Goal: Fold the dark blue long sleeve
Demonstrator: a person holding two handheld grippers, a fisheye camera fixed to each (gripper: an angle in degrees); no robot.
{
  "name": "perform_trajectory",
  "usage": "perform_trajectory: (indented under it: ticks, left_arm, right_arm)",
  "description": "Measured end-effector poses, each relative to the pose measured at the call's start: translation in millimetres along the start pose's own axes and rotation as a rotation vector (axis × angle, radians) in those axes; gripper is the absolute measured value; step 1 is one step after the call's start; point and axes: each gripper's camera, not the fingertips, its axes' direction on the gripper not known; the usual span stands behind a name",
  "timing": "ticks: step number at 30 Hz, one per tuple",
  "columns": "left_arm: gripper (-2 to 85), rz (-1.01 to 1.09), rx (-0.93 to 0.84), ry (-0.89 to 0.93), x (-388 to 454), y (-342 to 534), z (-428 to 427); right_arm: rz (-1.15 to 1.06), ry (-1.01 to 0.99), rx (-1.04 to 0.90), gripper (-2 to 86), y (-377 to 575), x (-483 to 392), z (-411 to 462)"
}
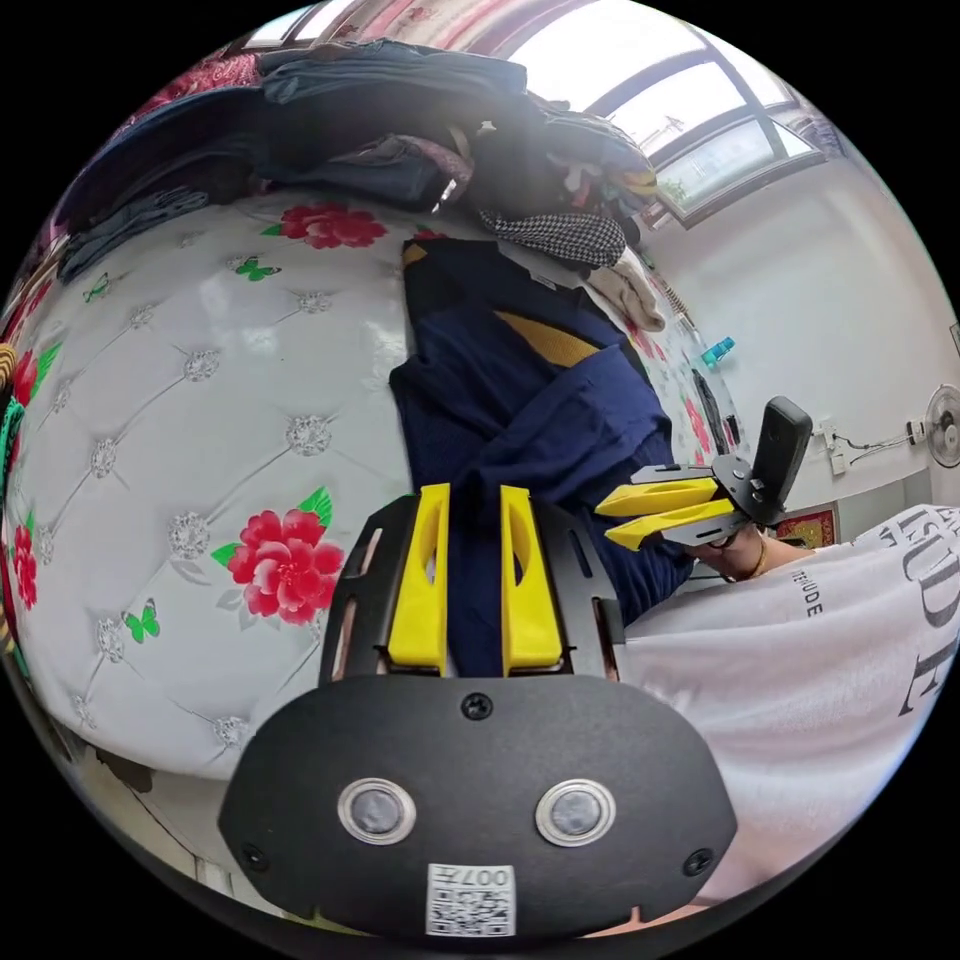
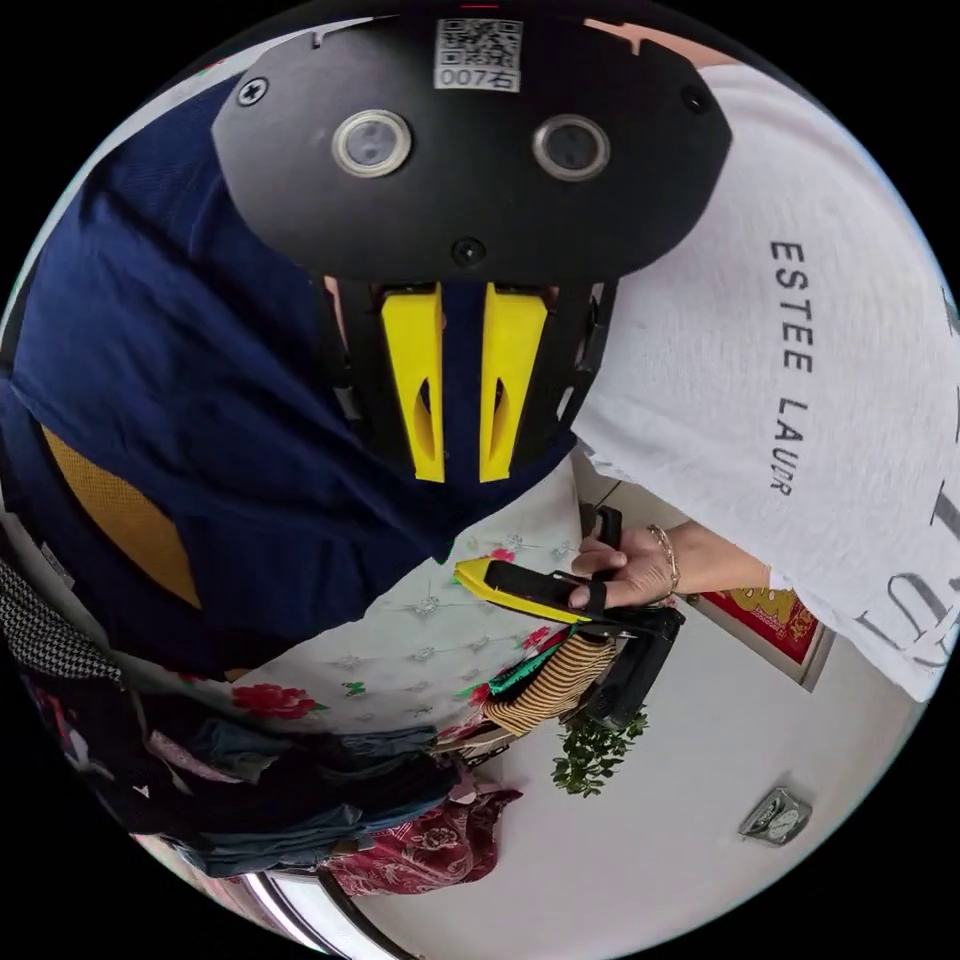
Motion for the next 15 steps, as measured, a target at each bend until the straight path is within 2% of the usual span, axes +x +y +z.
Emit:
perform_trajectory:
  ticks: [9,13,15]
  left_arm:
    - [9.7,0.227,-0.053,-0.026,29.7,-19.5,4.7]
    - [7.9,0.263,-0.212,-0.104,38.8,-28.3,54.6]
    - [6.4,0.258,-0.159,-0.146,40.7,-30.3,52.2]
  right_arm:
    - [0.162,0.157,0.054,4.3,-4.6,32.1,-33.5]
    - [0.155,0.172,-0.022,3.6,-25.3,42.0,-4.6]
    - [0.115,0.159,-0.095,3.3,-36.3,39.3,17.2]
